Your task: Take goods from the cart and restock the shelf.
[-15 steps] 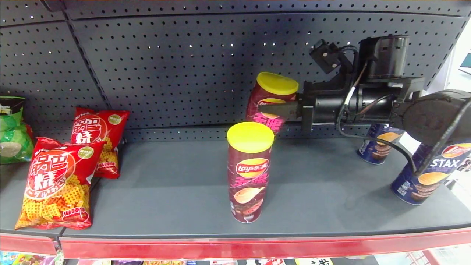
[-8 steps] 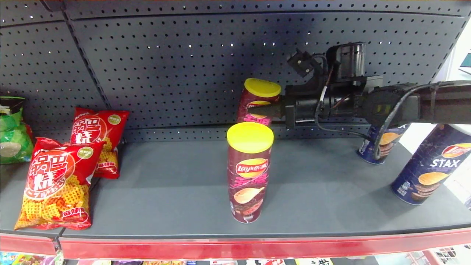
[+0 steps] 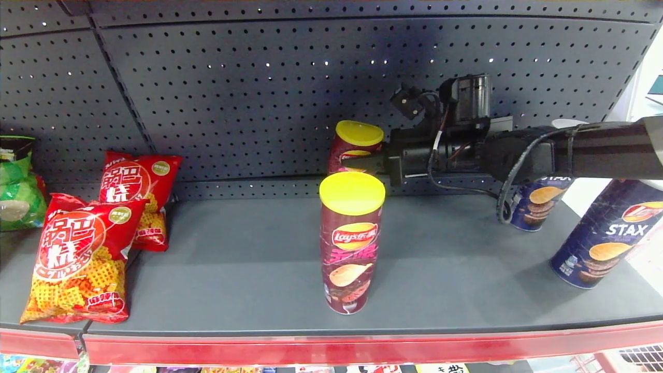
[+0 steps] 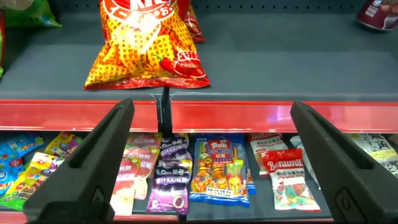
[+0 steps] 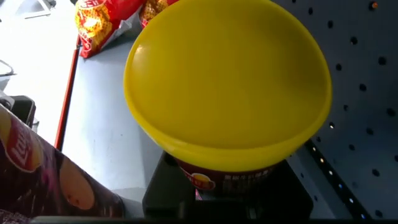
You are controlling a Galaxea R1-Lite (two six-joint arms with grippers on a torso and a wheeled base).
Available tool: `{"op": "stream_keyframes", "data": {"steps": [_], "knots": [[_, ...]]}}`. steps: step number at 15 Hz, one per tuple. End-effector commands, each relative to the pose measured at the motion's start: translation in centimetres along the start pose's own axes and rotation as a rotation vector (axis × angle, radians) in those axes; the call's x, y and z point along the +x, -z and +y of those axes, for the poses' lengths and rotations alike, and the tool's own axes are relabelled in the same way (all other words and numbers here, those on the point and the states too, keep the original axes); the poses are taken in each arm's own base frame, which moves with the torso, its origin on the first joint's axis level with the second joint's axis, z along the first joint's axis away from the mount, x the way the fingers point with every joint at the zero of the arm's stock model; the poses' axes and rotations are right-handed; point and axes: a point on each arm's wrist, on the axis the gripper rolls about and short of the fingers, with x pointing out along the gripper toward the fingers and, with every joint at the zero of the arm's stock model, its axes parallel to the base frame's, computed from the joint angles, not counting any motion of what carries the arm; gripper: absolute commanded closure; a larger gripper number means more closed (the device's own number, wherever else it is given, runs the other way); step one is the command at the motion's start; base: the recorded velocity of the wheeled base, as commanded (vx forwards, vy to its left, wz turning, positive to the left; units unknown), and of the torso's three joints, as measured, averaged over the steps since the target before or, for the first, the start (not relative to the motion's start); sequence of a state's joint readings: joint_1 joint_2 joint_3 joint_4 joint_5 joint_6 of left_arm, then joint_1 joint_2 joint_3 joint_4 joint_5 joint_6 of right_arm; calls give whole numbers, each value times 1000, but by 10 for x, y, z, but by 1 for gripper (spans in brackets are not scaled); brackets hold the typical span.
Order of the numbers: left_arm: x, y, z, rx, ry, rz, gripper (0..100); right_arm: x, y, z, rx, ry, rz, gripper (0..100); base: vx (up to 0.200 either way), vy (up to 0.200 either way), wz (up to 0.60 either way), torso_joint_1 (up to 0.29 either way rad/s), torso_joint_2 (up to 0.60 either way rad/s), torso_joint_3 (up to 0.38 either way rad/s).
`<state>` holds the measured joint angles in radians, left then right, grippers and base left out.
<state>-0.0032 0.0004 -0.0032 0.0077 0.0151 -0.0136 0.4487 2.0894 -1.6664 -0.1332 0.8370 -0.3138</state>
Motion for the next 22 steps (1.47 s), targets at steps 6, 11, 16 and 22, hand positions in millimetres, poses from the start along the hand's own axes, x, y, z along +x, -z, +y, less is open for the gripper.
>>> {"op": "stream_keyframes", "data": {"steps": [6, 11, 16, 22], "knots": [[0, 0, 0, 0, 0, 0, 0, 9, 1, -2, -3, -18, -5, 100, 0, 0, 0, 0, 0, 0], [0, 0, 0, 0, 0, 0, 0, 6, -4, -1, -8, -19, -10, 100, 0, 0, 0, 0, 0, 0], [0, 0, 0, 0, 0, 0, 0, 7, -6, 4, -7, -28, -9, 100, 0, 0, 0, 0, 0, 0], [0, 0, 0, 0, 0, 0, 0, 12, -9, 10, -12, -58, -15, 100, 0, 0, 0, 0, 0, 0]]}}
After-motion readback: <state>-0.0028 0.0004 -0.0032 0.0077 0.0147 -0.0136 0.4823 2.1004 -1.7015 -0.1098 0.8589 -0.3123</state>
